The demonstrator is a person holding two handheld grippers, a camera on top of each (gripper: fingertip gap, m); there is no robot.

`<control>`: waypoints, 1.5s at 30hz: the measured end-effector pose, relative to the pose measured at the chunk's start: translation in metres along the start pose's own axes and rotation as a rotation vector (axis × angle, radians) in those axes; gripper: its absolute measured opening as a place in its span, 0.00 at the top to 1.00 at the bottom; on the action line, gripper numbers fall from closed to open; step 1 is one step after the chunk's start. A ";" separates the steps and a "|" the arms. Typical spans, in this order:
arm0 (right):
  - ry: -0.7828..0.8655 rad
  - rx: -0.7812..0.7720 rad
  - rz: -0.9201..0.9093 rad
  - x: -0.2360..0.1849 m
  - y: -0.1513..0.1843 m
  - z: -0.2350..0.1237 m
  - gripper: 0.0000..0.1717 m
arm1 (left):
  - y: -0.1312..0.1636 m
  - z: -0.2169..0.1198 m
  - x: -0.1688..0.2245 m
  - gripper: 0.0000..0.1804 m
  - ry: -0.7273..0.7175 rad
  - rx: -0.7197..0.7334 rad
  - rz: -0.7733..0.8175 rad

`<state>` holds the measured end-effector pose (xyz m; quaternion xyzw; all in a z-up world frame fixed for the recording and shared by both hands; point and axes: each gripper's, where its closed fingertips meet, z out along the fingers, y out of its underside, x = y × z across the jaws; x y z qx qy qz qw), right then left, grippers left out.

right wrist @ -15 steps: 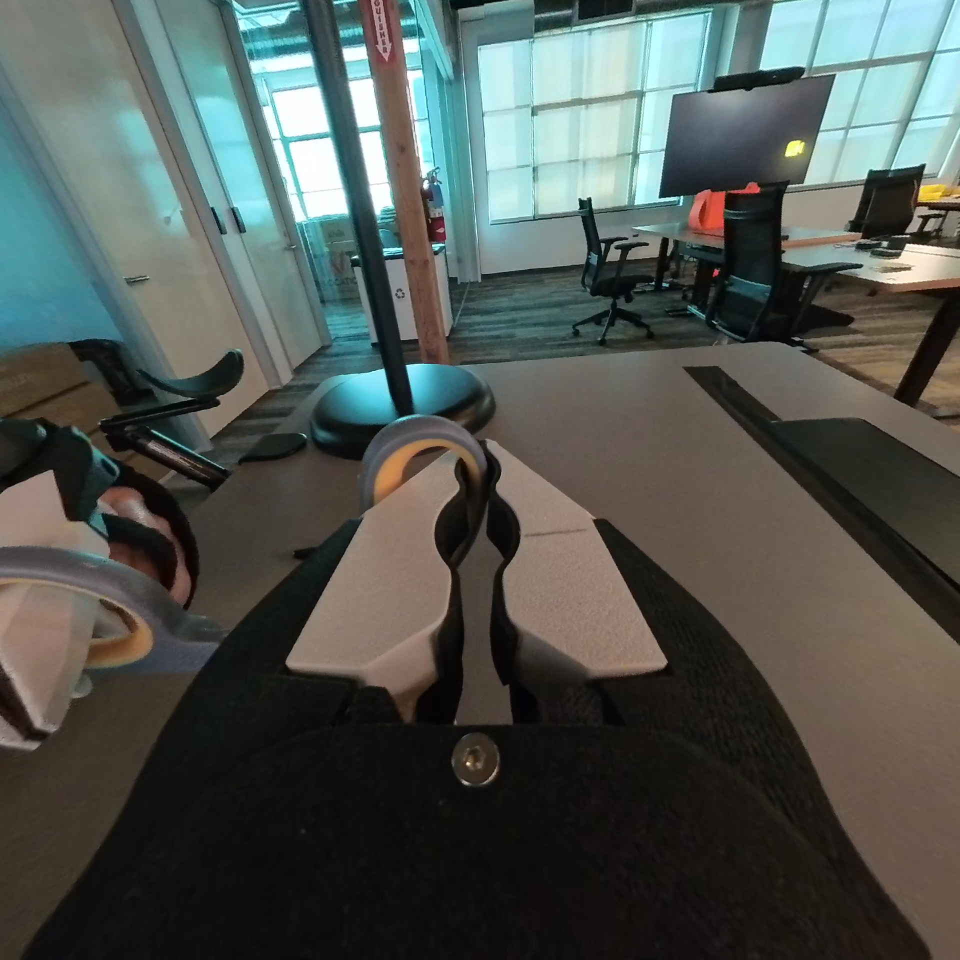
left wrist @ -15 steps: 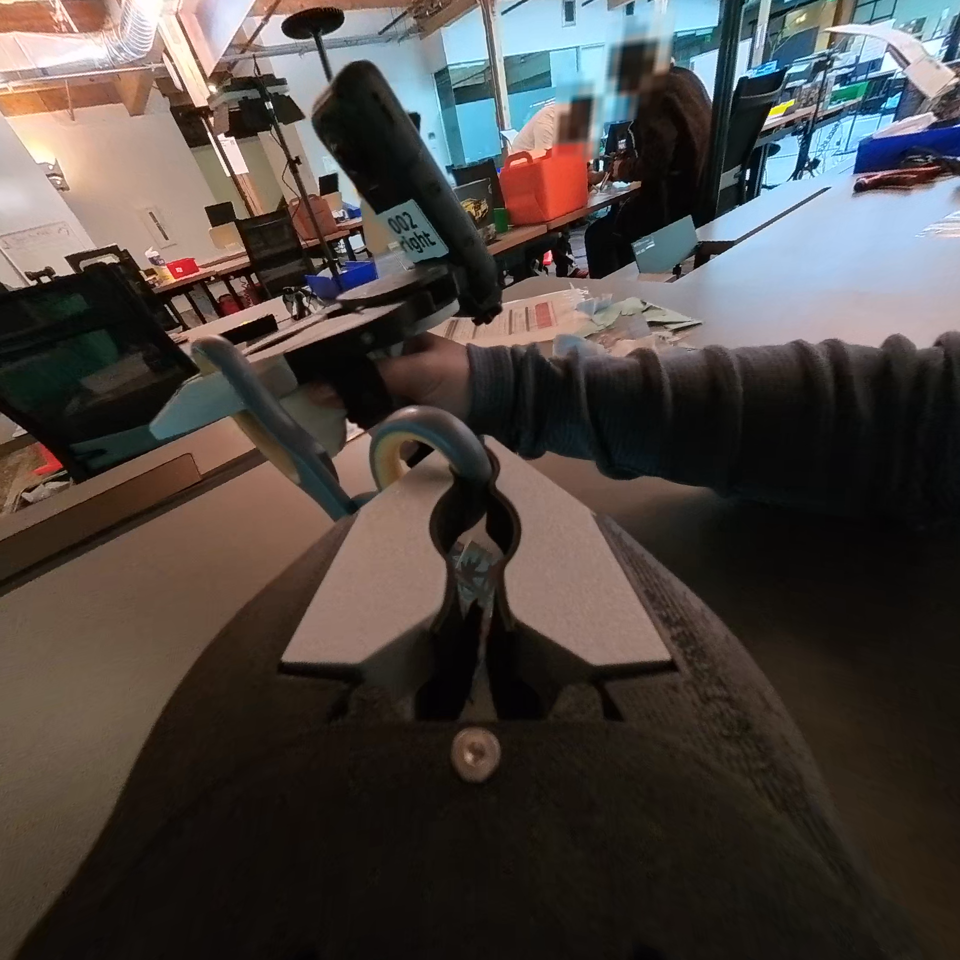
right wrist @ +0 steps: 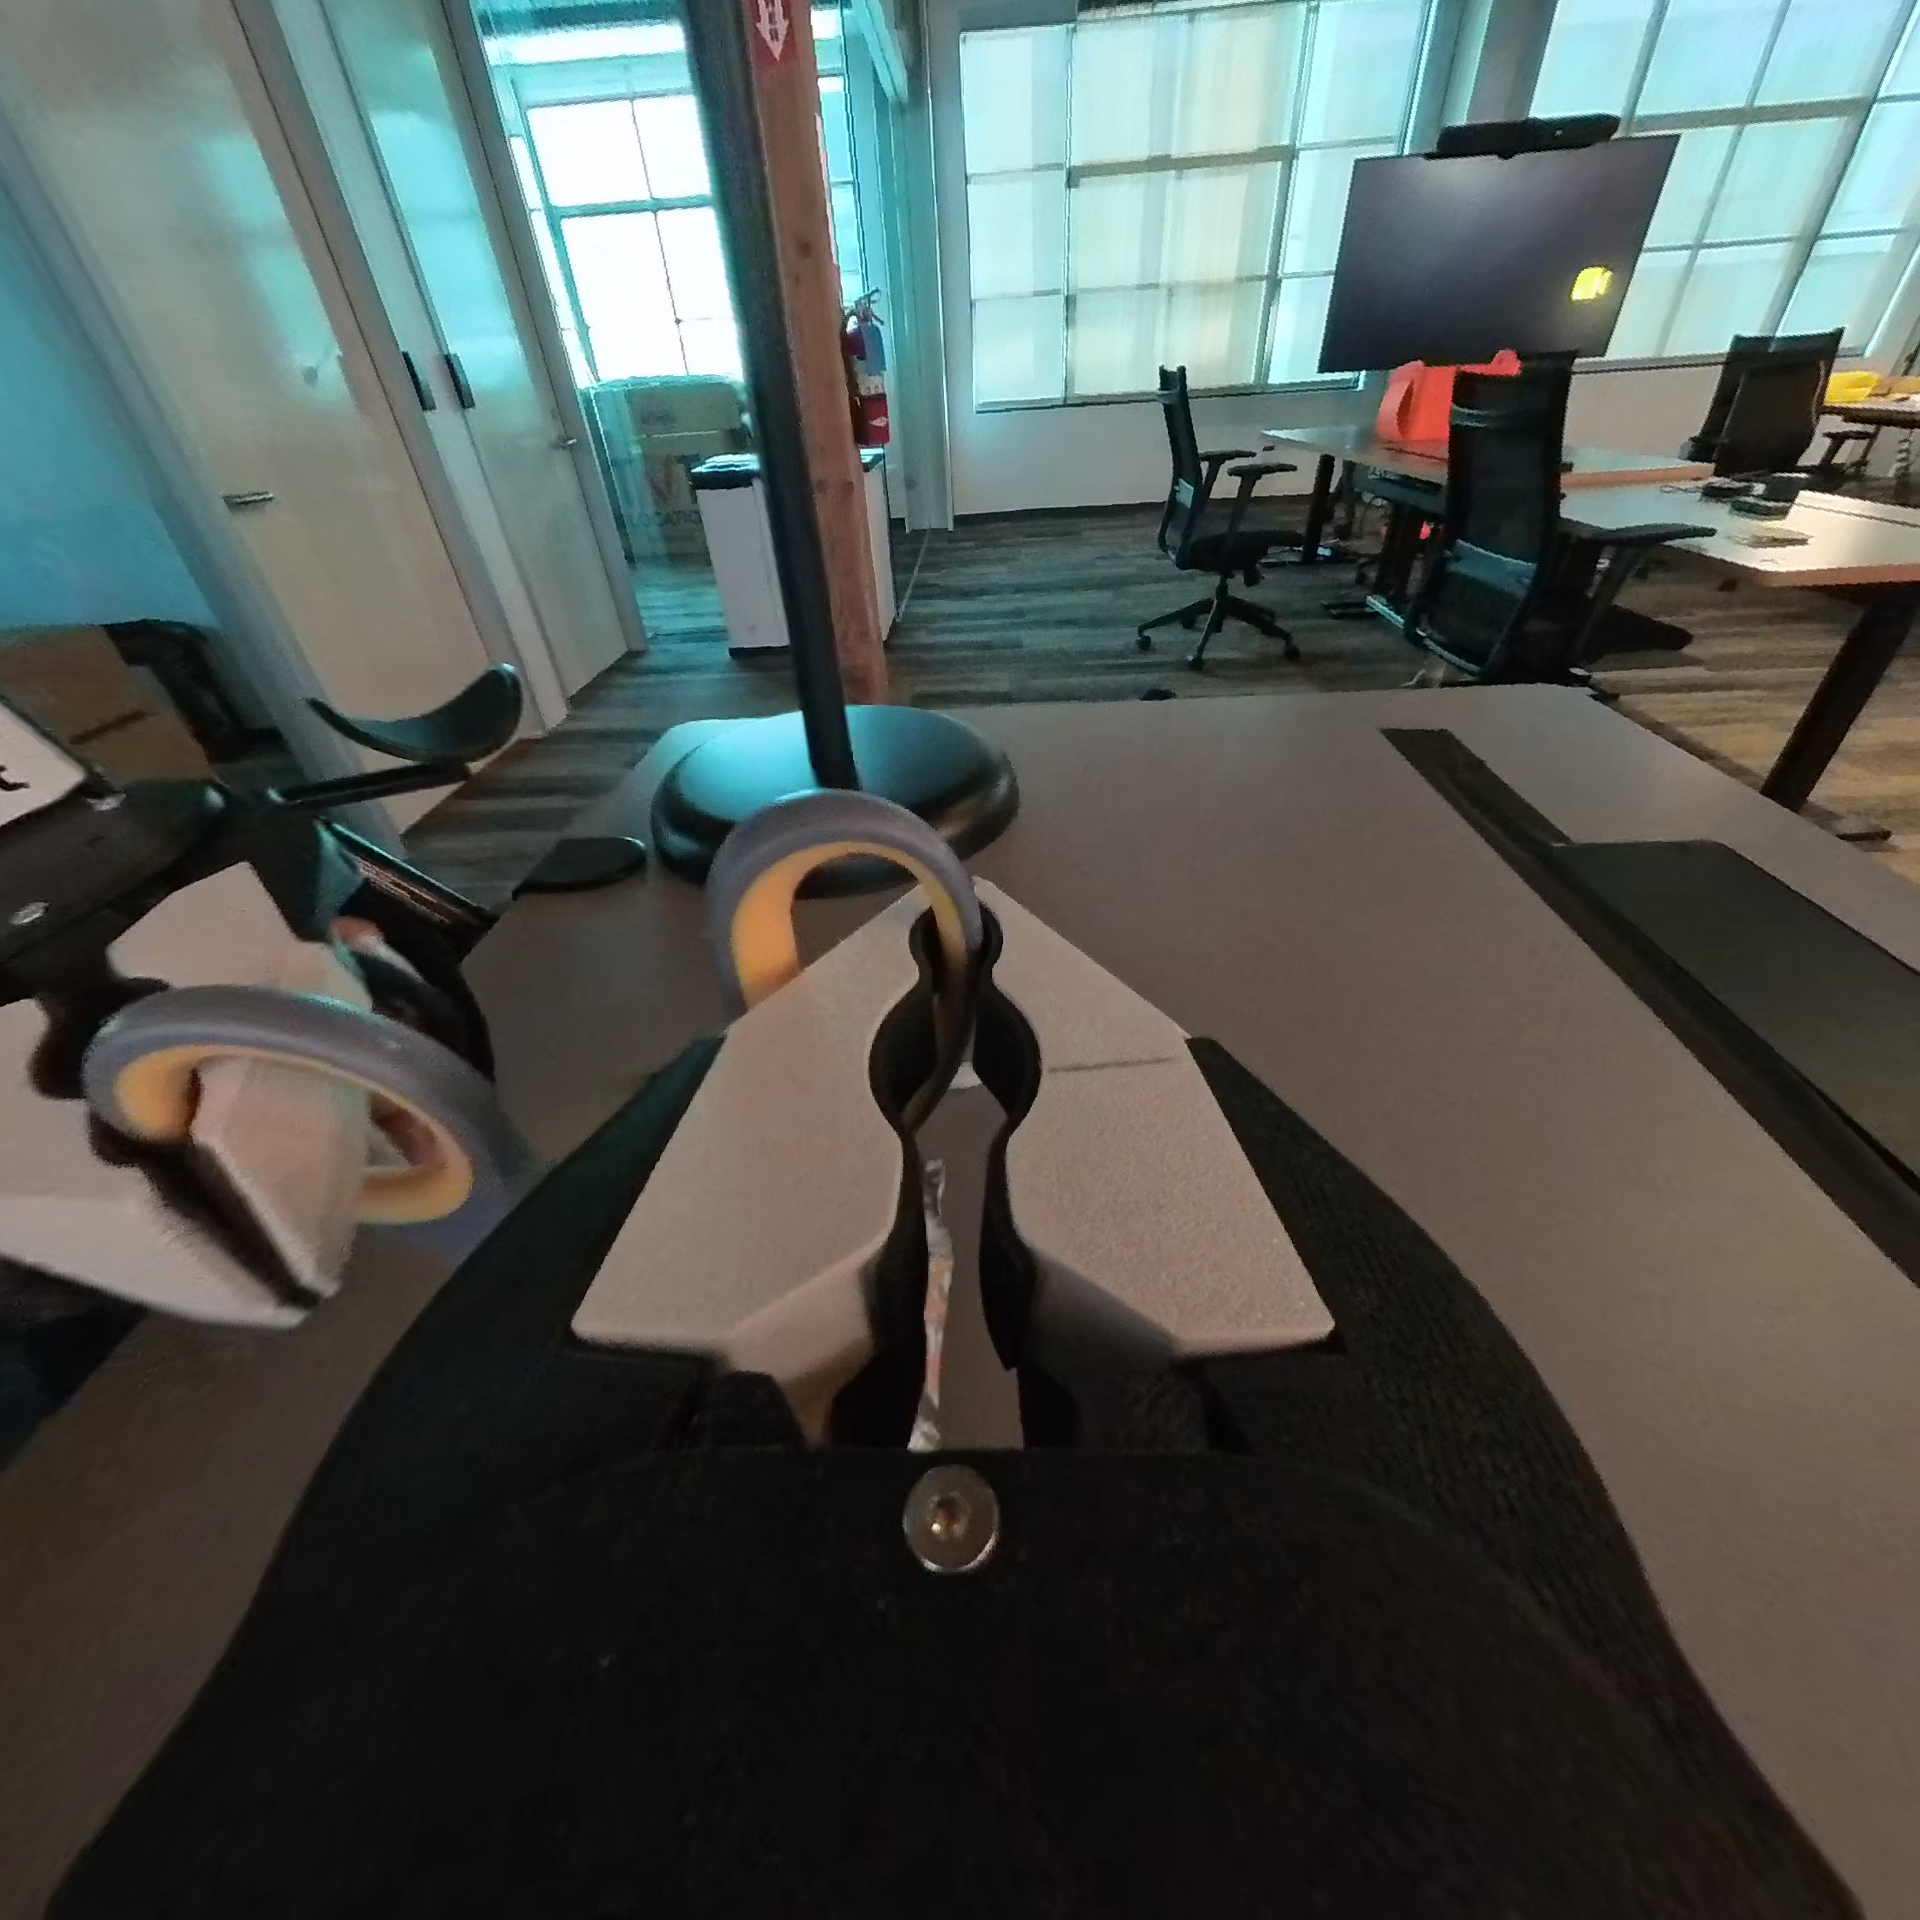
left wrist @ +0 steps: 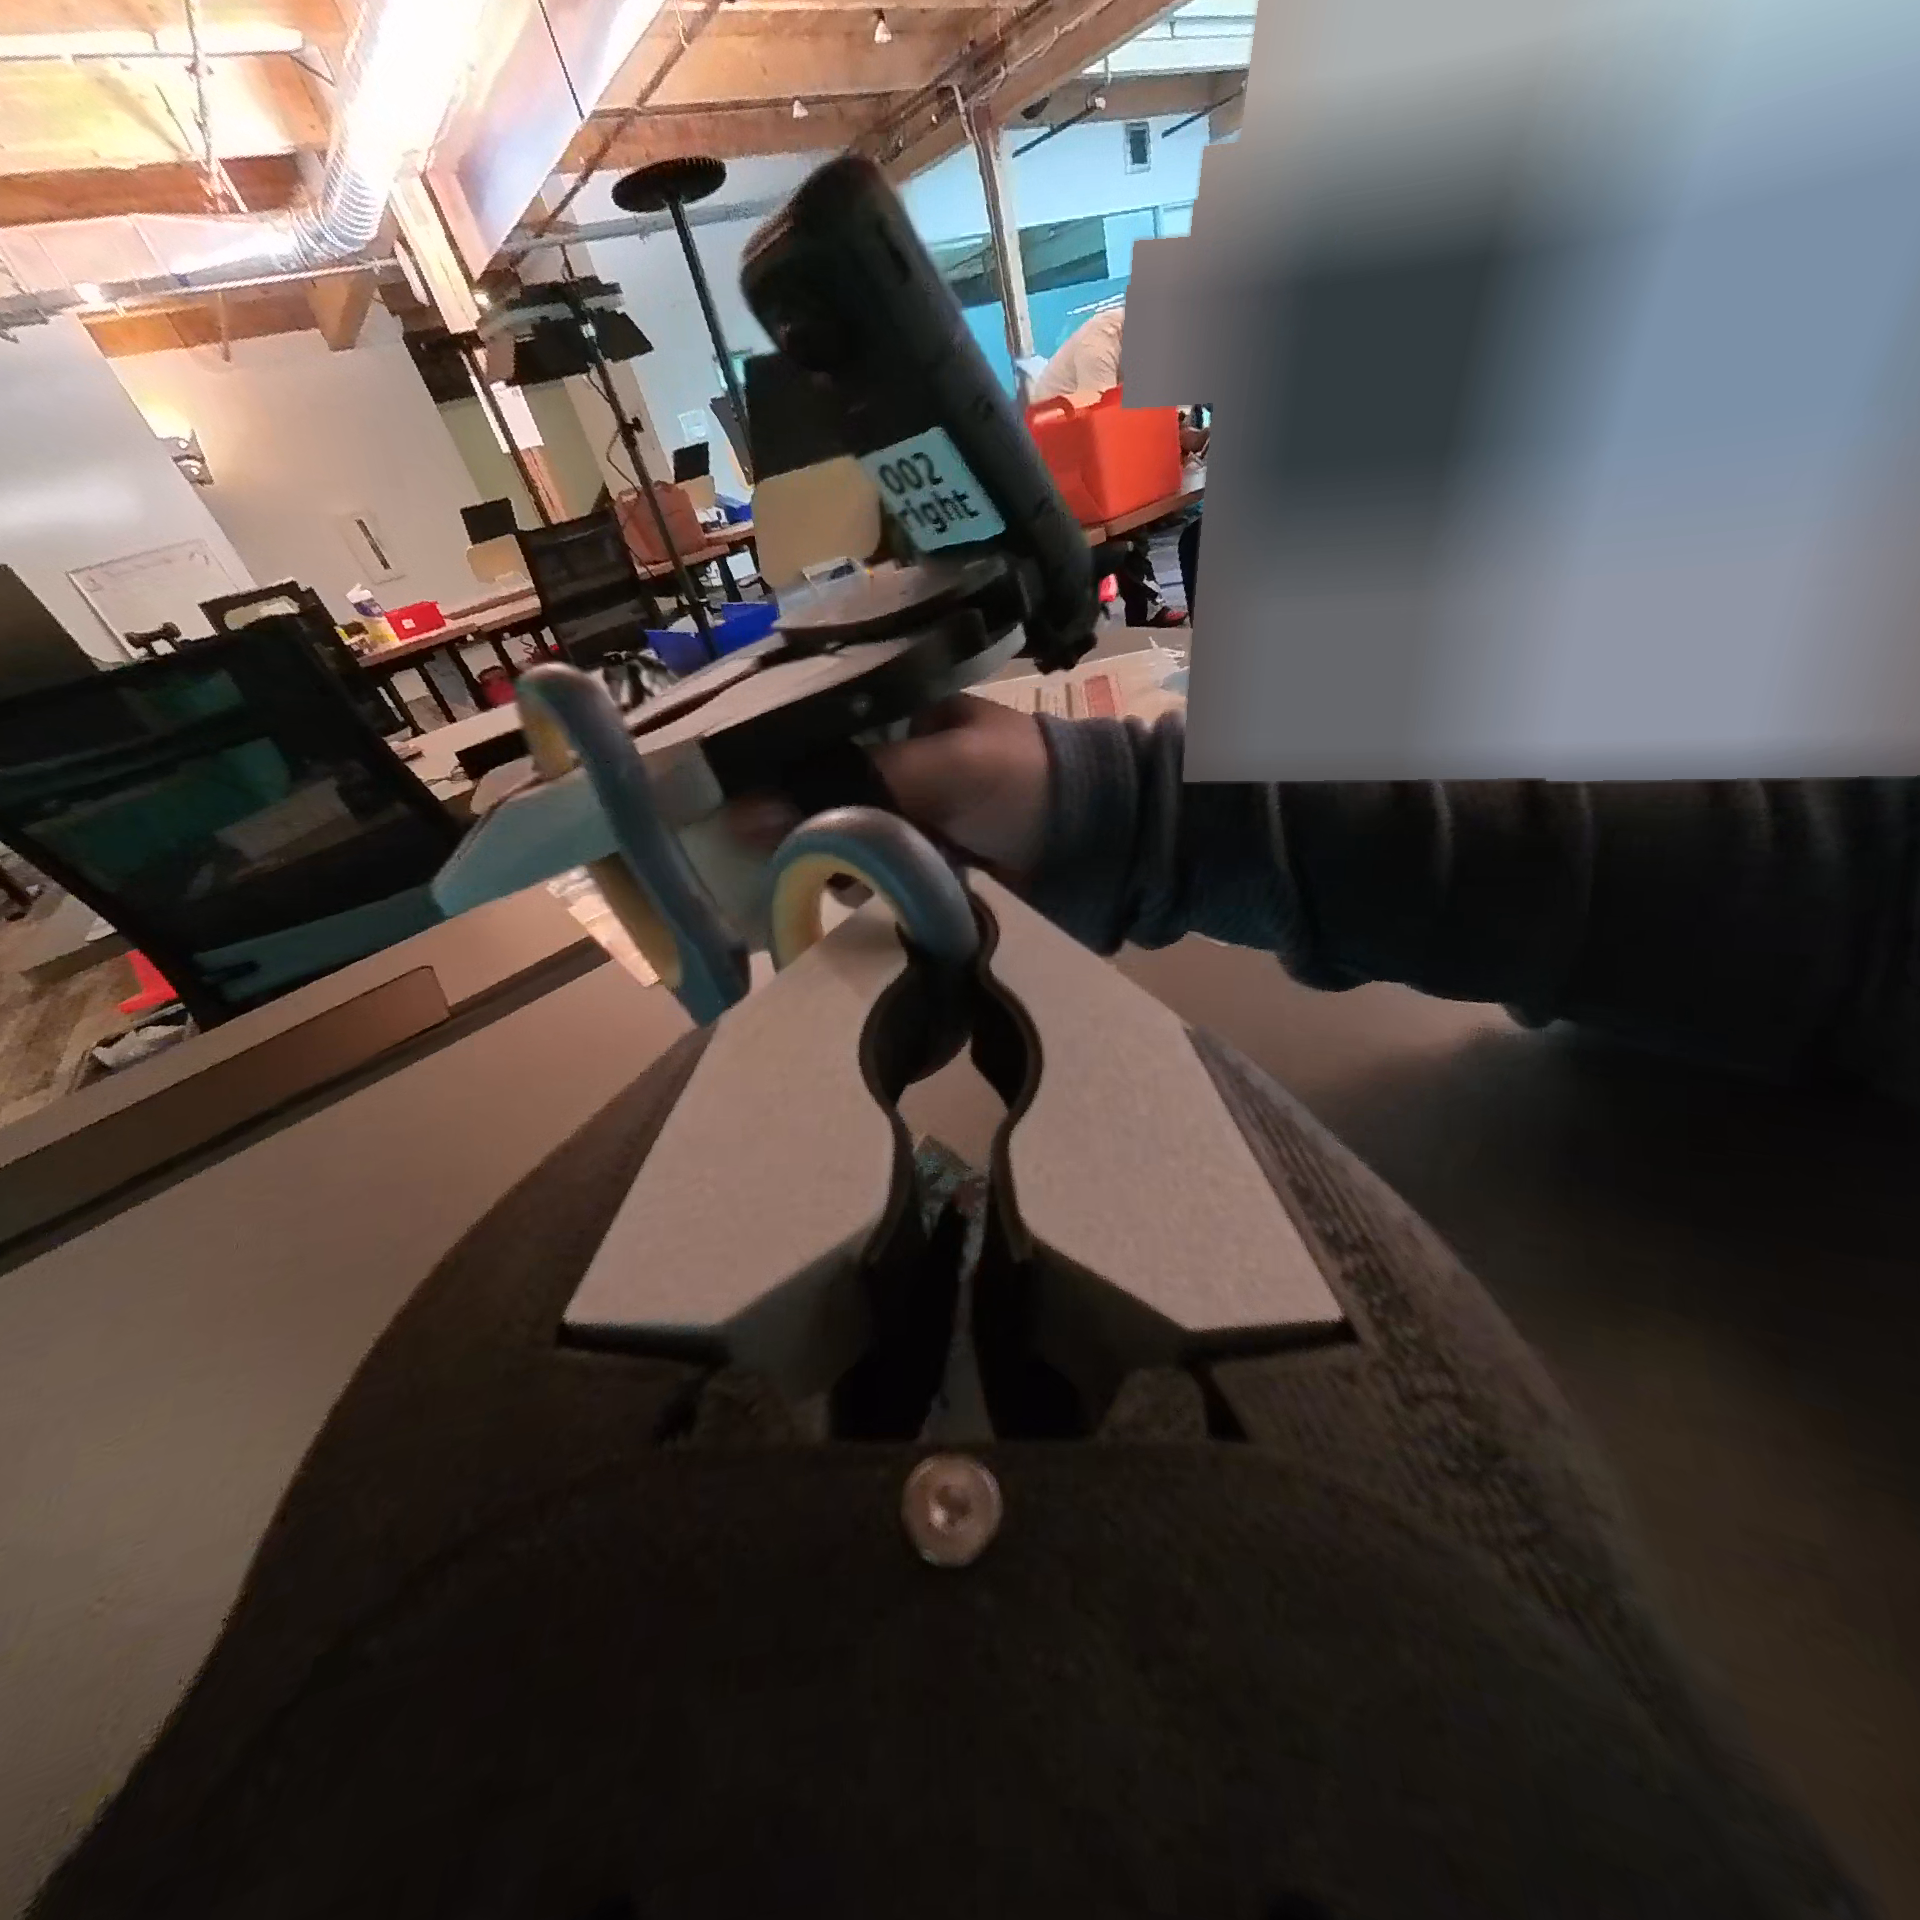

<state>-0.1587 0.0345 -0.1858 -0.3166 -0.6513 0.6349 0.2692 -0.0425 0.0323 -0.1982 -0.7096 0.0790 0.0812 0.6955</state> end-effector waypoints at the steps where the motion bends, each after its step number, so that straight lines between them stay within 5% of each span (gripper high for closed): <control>1: 0.002 0.000 -0.004 -0.002 -0.001 -0.002 1.00 | -0.001 -0.001 -0.001 1.00 -0.005 0.005 0.002; 45: 0.181 0.002 -0.166 -0.035 -0.041 -0.007 1.00 | -0.044 -0.005 -0.009 1.00 -0.010 0.170 0.042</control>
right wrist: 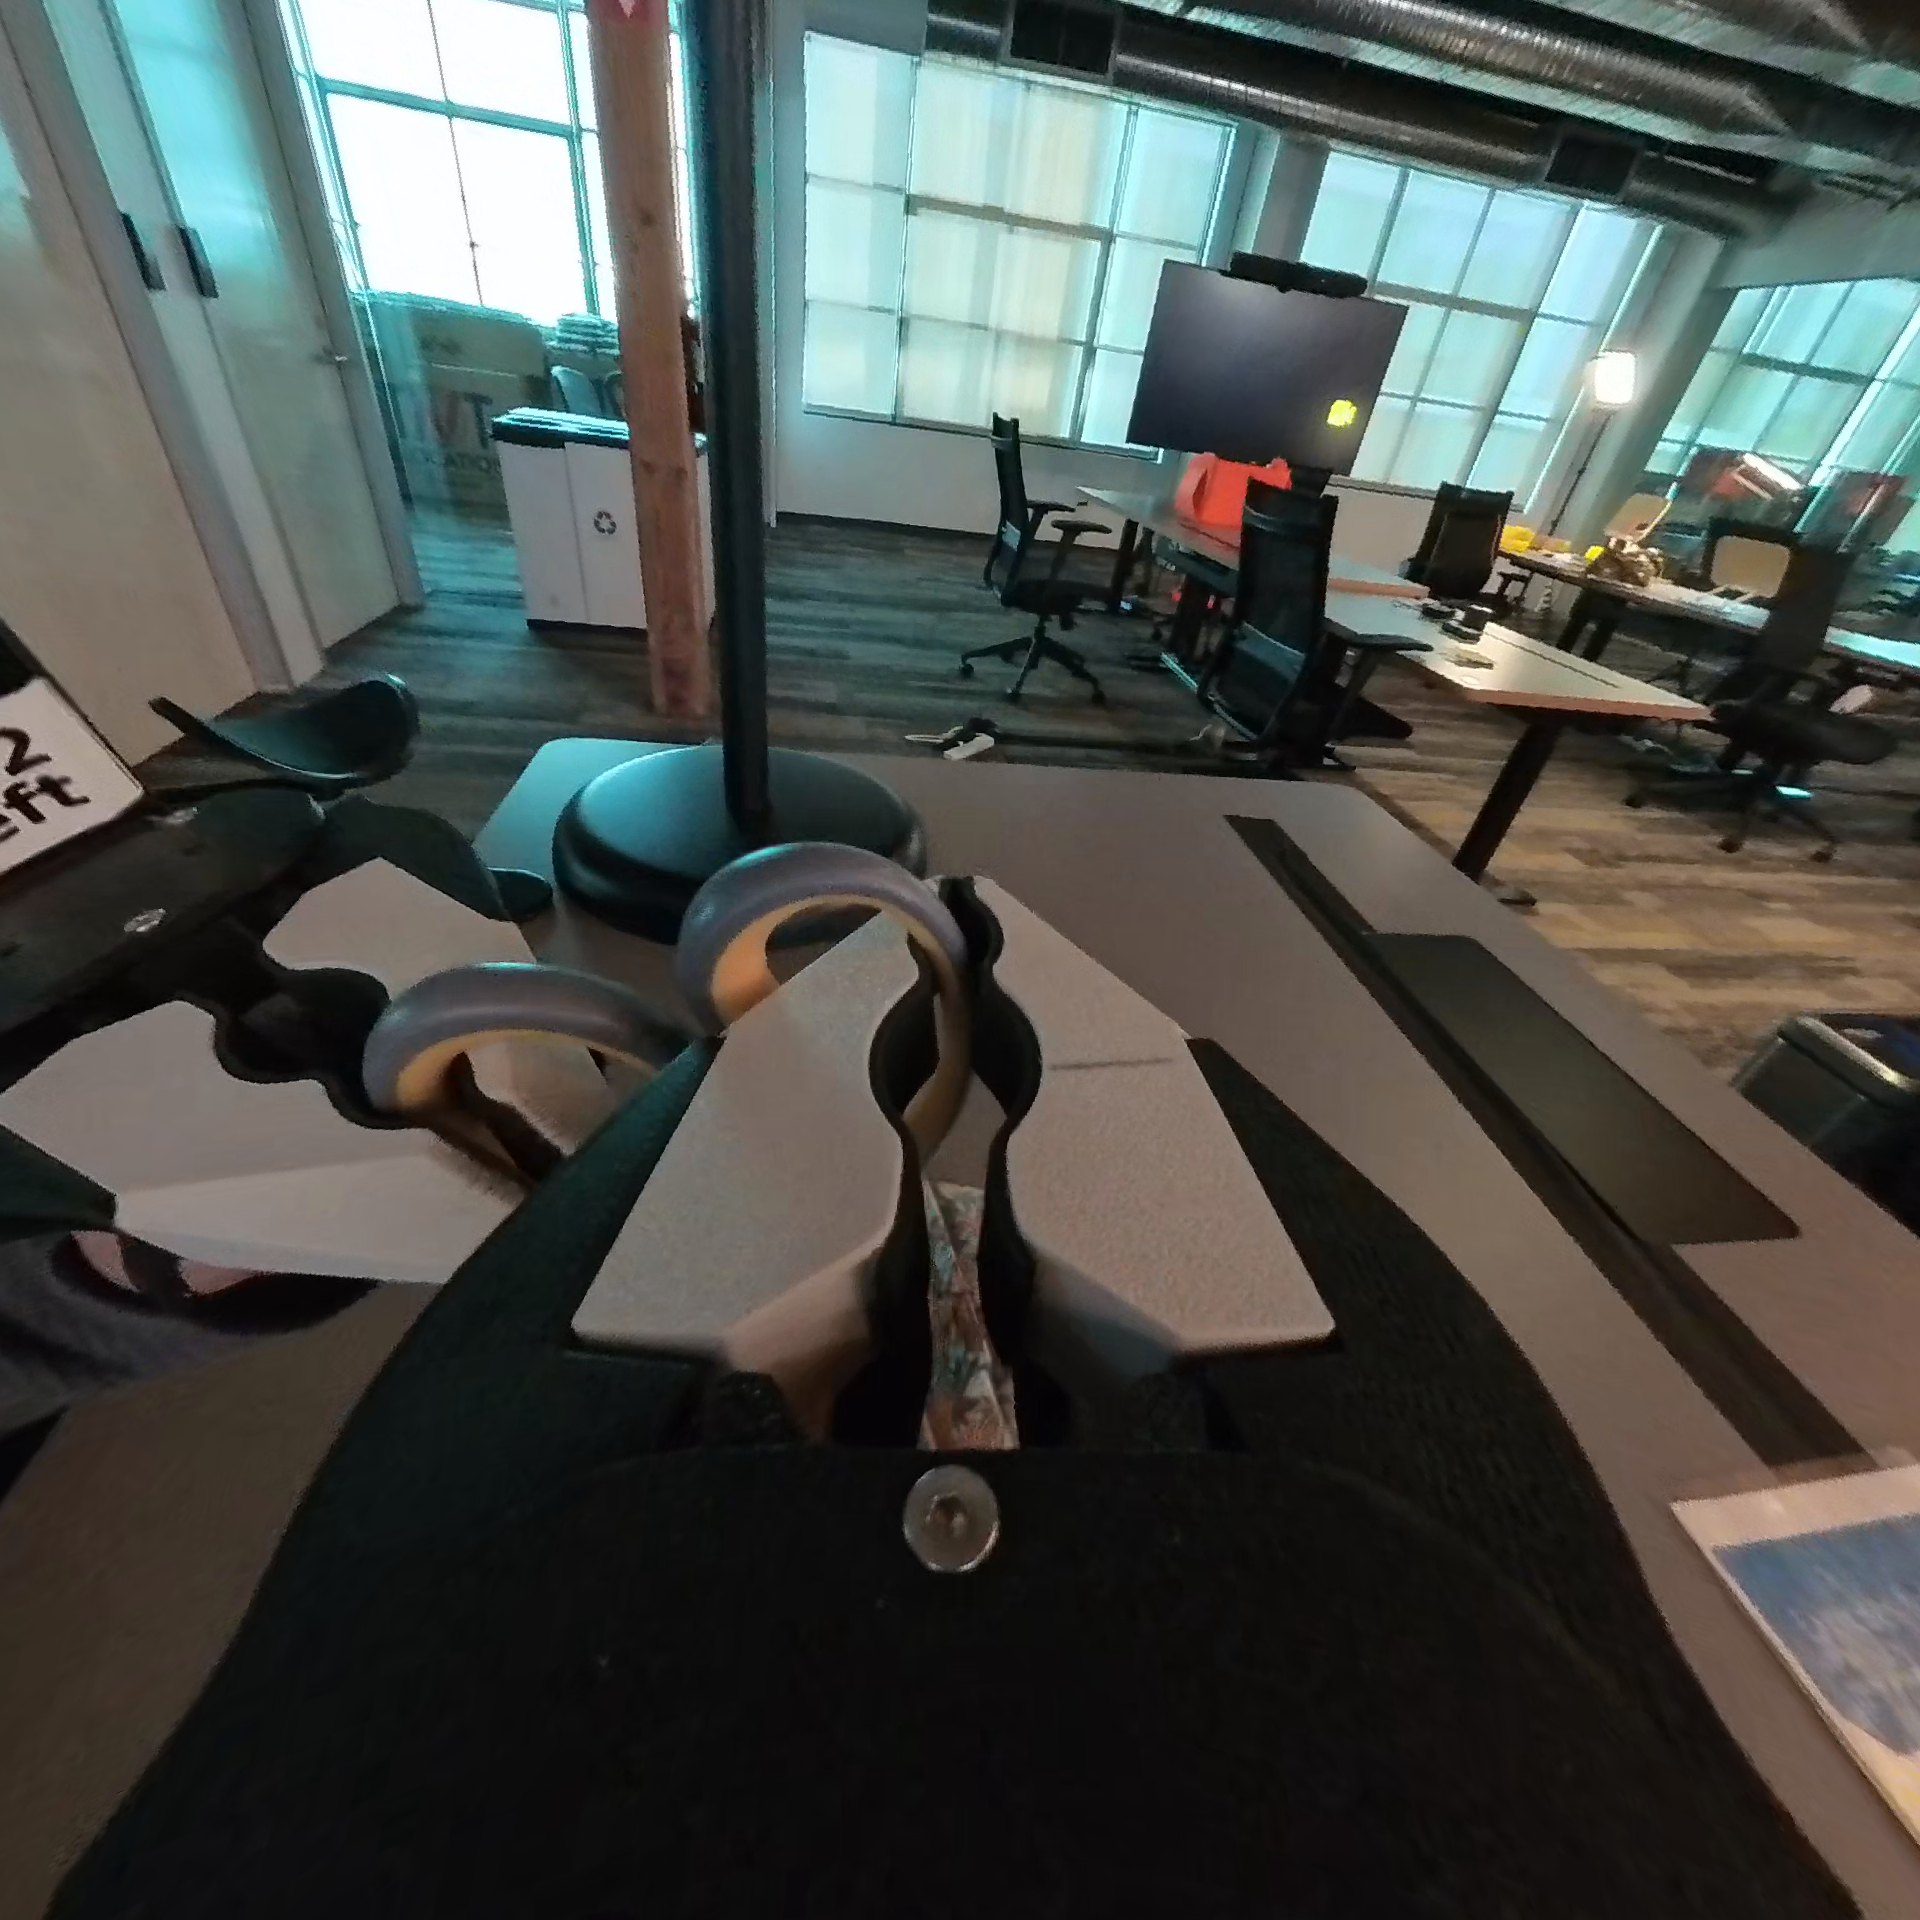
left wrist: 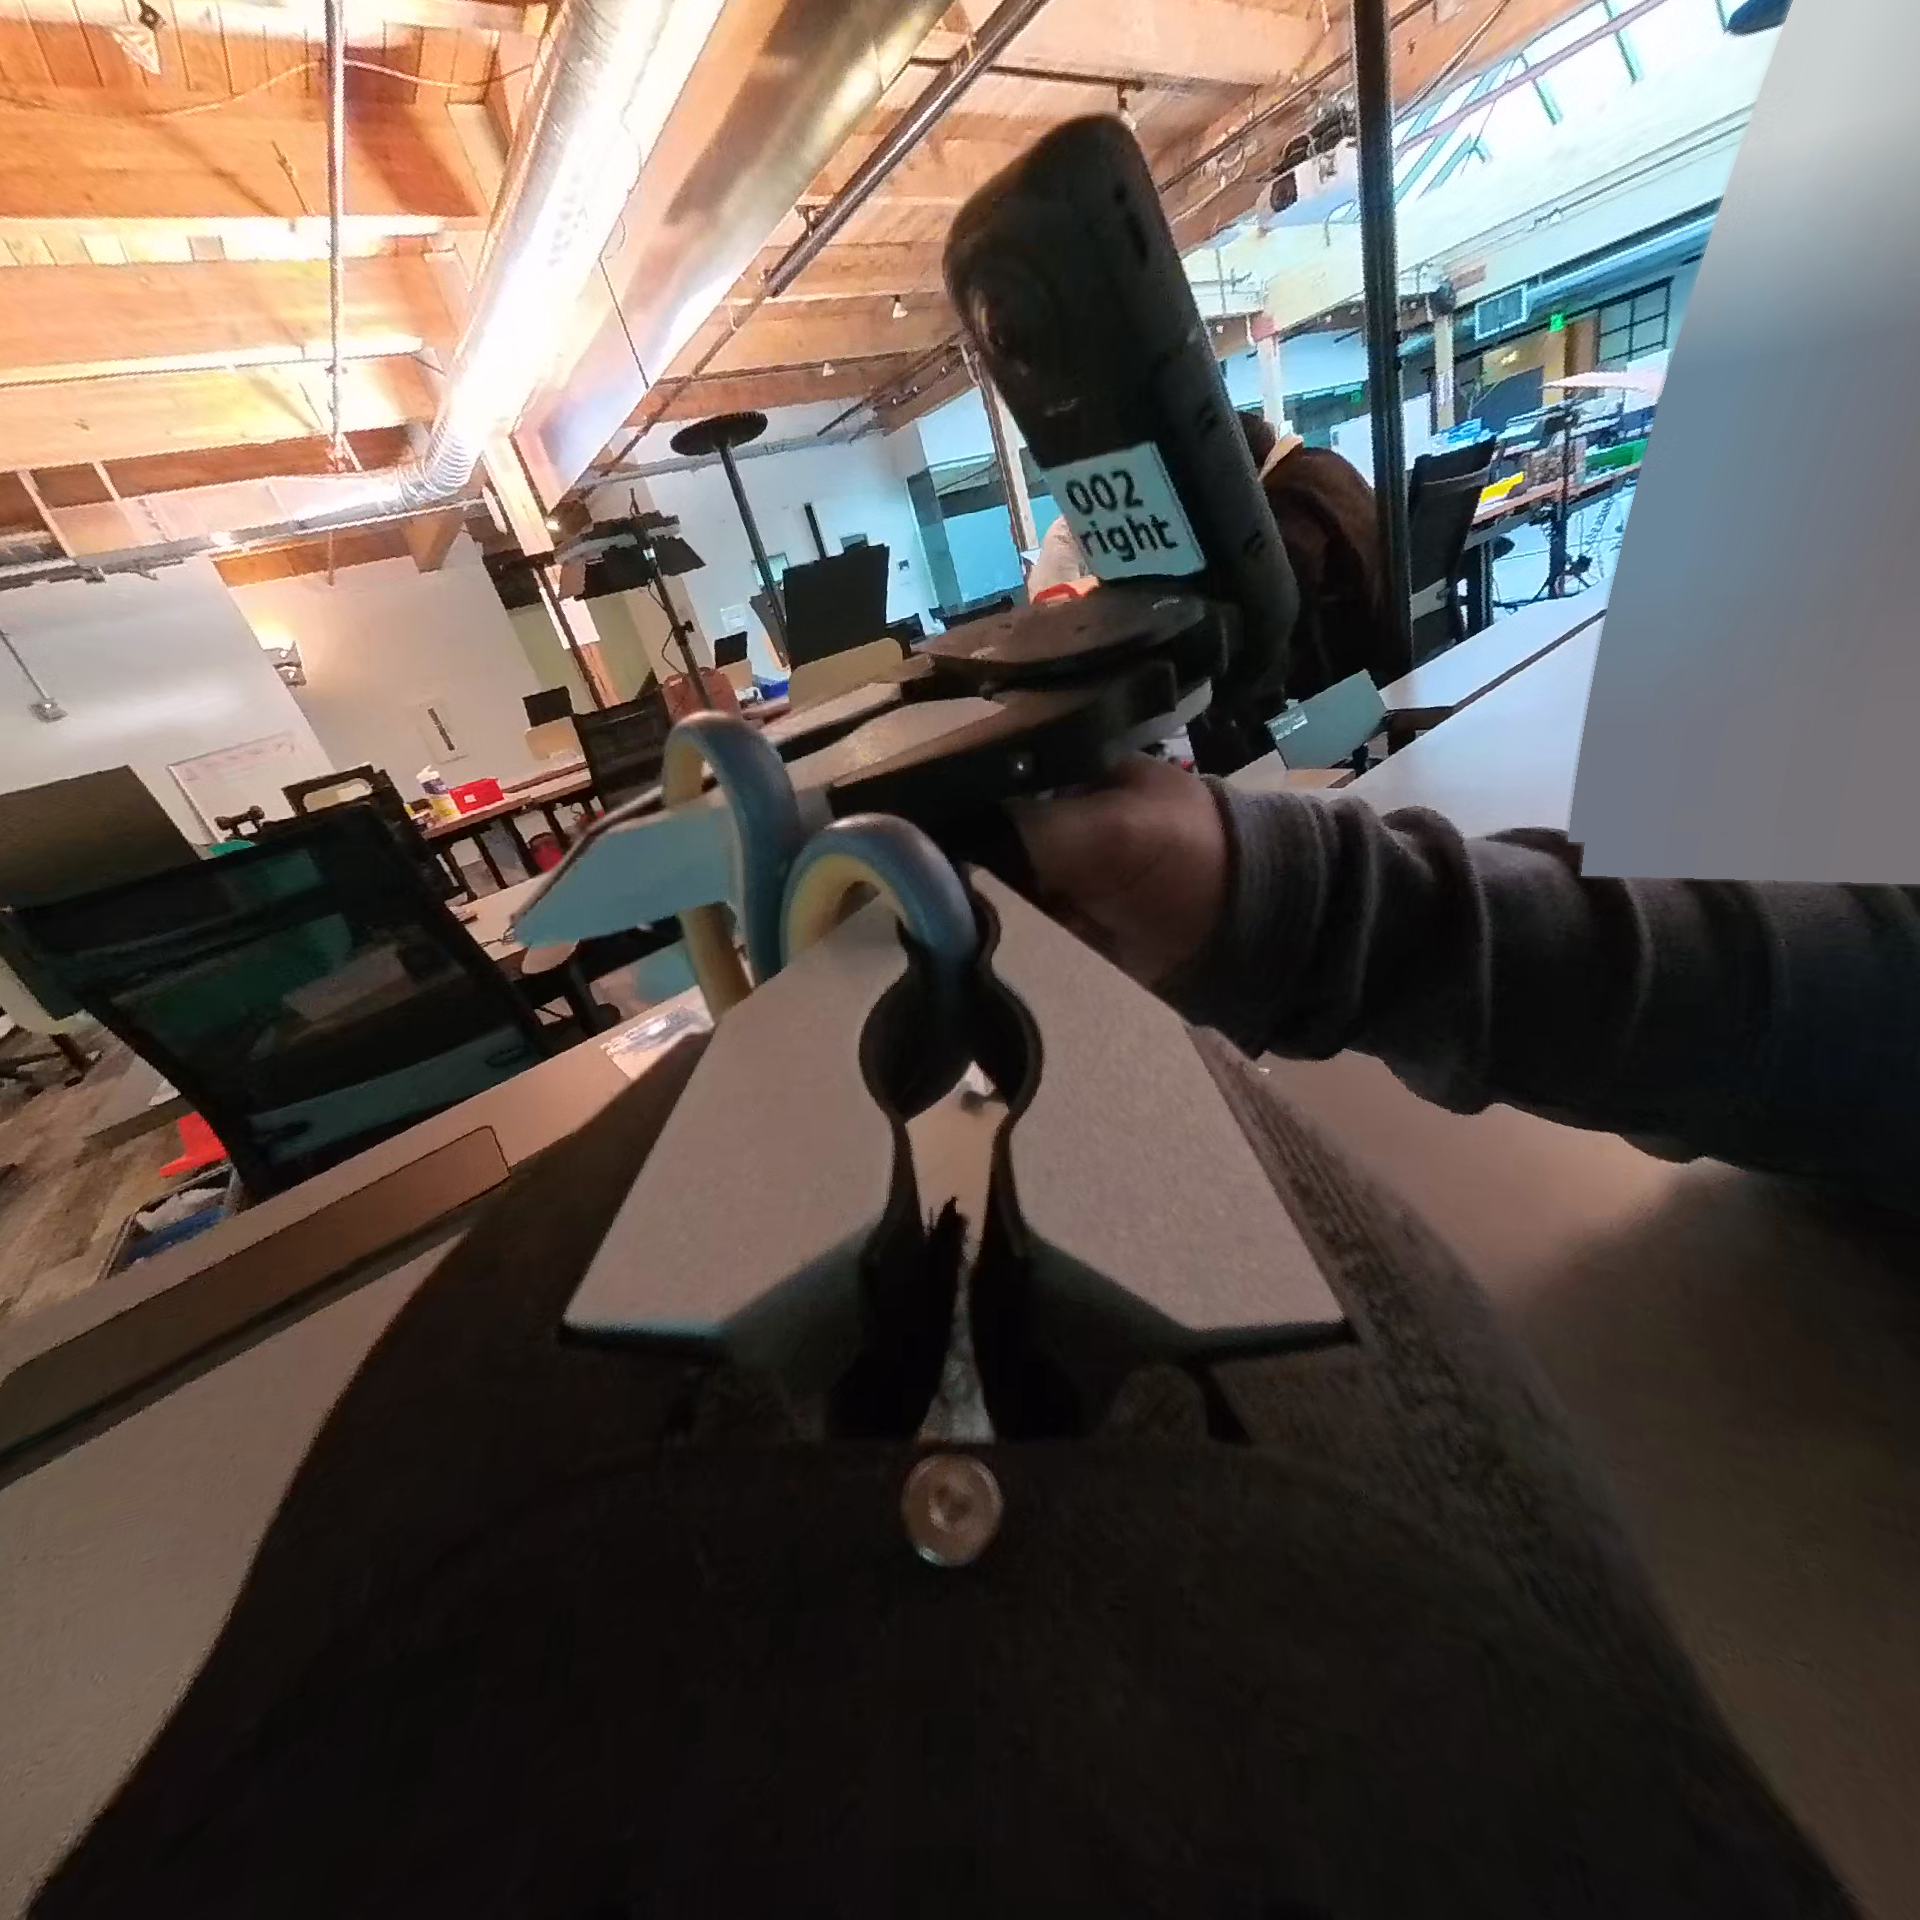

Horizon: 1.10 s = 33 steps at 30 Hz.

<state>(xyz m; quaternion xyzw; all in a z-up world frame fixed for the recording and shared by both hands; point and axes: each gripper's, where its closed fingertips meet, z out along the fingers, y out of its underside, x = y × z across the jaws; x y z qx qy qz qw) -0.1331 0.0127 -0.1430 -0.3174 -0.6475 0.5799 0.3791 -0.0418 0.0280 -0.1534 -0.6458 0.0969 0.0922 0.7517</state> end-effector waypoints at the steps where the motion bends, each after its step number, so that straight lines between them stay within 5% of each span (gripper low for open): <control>1: -0.005 -0.006 -0.003 0.001 0.000 -0.001 1.00 | 0.000 0.000 -0.001 1.00 -0.002 -0.008 0.002; 20: 0.064 0.019 0.119 0.054 0.015 0.012 1.00 | -0.002 -0.026 -0.020 1.00 -0.093 -0.035 0.015; 33: 0.028 0.050 0.205 0.085 0.029 0.041 1.00 | 0.033 -0.021 -0.031 1.00 -0.117 -0.140 0.032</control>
